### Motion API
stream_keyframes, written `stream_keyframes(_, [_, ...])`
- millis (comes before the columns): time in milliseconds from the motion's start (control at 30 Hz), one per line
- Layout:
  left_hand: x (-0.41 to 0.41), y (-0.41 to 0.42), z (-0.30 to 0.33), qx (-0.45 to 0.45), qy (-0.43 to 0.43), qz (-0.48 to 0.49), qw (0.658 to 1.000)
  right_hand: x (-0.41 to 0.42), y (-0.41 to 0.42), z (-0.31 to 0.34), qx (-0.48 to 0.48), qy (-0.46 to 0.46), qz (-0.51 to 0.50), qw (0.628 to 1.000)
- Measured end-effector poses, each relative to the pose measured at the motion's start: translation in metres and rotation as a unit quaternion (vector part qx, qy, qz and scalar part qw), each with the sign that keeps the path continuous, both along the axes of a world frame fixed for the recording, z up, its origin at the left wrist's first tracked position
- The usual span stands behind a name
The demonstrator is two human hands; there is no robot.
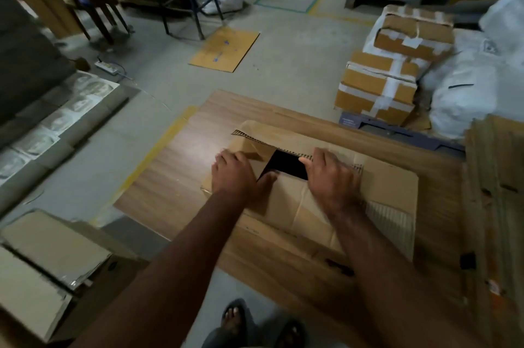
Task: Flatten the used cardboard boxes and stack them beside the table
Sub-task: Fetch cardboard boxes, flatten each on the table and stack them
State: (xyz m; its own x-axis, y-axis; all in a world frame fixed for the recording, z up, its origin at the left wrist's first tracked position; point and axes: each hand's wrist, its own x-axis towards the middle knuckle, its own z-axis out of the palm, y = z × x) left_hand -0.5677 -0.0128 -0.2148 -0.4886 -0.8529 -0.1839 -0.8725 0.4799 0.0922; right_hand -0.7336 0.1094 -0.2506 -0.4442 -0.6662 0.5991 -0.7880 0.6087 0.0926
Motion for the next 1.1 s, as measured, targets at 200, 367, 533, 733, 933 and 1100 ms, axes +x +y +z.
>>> stream_keyframes(200, [-0.039, -0.001, 0.015, -0.026, -0.106, 0.027, 0.994, -0.004, -0.001, -0.003, -0.032, 0.013, 0.0, 0.999])
stream_keyframes(367, [-0.038, 0.003, 0.034, -0.087, -0.064, -0.076, 0.991, -0.003, -0.003, -0.001, -0.045, 0.013, -0.01, 0.999])
stream_keyframes(533, [-0.019, -0.027, 0.065, -0.086, -0.034, -0.13, 0.987, -0.001, -0.006, -0.001, -0.063, -0.001, -0.041, 0.997])
stream_keyframes(733, [-0.012, -0.056, 0.079, -0.054, -0.003, -0.136, 0.989, 0.0, -0.007, 0.002, -0.065, -0.019, -0.058, 0.996])
stream_keyframes(933, [-0.001, -0.063, 0.075, -0.16, -0.034, -0.11, 0.98, 0.001, -0.007, 0.007, -0.062, -0.042, -0.069, 0.995])
stream_keyframes(1100, [0.034, -0.094, 0.077, -0.192, -0.032, -0.084, 0.977, 0.004, -0.005, 0.006, -0.056, -0.075, -0.077, 0.993])
